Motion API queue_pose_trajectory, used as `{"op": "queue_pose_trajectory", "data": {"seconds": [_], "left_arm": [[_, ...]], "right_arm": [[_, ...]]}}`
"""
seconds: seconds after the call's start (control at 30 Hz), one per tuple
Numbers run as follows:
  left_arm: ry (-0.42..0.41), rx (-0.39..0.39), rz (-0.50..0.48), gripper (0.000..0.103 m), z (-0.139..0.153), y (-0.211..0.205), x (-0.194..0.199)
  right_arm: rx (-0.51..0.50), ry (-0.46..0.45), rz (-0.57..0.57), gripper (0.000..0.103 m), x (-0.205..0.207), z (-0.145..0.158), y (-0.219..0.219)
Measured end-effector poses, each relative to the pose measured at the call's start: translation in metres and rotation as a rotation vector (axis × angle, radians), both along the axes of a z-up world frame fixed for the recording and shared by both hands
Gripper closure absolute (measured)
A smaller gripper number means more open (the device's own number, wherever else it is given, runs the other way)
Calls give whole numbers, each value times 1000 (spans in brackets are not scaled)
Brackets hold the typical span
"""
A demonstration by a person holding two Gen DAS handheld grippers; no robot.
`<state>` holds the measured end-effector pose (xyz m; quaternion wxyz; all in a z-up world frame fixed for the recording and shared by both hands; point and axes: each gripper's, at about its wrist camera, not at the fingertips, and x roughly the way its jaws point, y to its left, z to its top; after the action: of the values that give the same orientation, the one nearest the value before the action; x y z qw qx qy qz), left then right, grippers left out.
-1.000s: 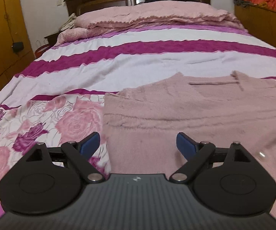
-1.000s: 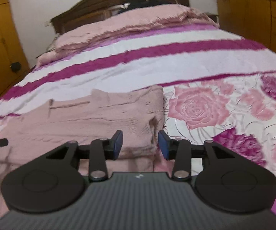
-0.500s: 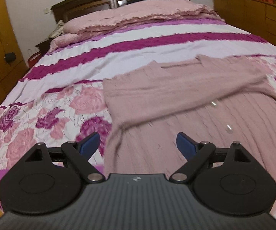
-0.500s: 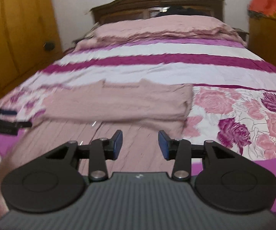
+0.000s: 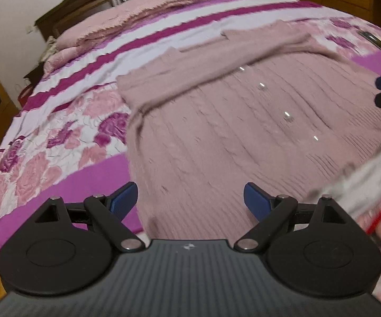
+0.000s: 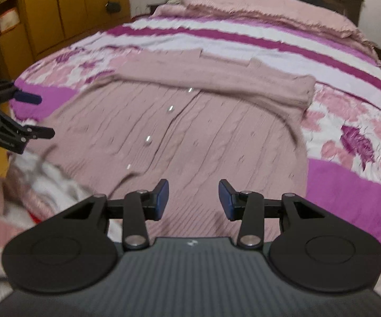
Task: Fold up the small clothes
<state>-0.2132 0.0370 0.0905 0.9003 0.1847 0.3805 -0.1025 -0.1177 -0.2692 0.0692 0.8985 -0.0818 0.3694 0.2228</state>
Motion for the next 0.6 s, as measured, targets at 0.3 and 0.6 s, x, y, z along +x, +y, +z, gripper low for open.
{"op": "queue_pose_trajectory", "data": {"seconds": [0.3,0.6], "left_arm": [[39,-27,-215,11,-5,-33,-14],[80,40,-215,11,-29,-54,10]], "right_arm": [[-149,52,178,59,-21,-14,20],[-218,32,191,59,-18,-26,28]]}}
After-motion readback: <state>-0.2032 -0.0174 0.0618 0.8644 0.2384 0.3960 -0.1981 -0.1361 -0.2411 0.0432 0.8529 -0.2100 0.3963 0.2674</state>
